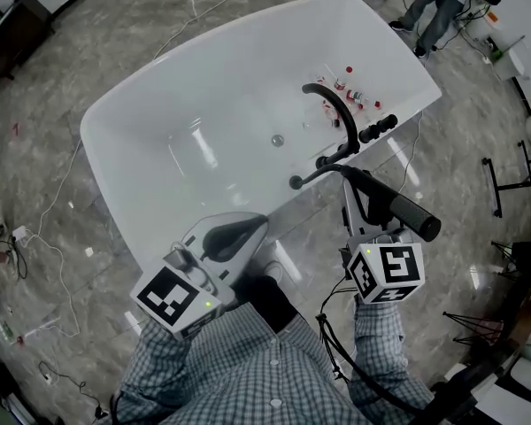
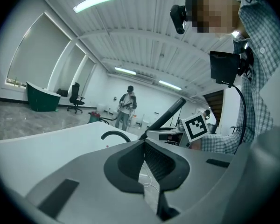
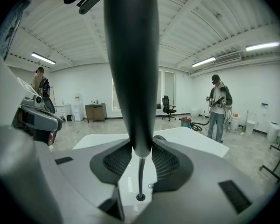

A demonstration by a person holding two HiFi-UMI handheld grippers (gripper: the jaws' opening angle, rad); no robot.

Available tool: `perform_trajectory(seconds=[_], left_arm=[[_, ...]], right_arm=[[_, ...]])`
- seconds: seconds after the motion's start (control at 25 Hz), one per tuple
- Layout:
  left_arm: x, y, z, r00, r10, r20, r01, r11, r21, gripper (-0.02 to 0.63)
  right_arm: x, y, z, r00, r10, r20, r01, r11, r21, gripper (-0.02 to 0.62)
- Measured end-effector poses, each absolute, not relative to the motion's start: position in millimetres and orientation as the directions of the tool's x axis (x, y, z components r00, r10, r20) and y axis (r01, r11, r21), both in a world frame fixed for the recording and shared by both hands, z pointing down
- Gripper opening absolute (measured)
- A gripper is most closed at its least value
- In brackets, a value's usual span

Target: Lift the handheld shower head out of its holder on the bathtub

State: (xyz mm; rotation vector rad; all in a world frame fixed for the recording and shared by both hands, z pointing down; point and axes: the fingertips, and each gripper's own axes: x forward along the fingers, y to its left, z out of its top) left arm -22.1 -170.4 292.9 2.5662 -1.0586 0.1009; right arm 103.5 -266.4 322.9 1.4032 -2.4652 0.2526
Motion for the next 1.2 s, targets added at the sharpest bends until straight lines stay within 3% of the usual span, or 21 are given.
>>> perform_trajectory(seconds=[0.2,1.2], left_arm=[[-28,-170,287,0.704,-0.676,0.22,-0.709,-0.648,0.278,-0.002],[-20,-184,216,0.729,-0.681,0.069,-0.677,-0.702,0.224,-0.002]], right_arm=[[101,-264,300,-0.492,-0.815,0.305,-0.857,0.516,-0.001,0.133],[105,-265,201,-0.505,-0.848,0.162,-0.856,0.516,0.036,0.133]])
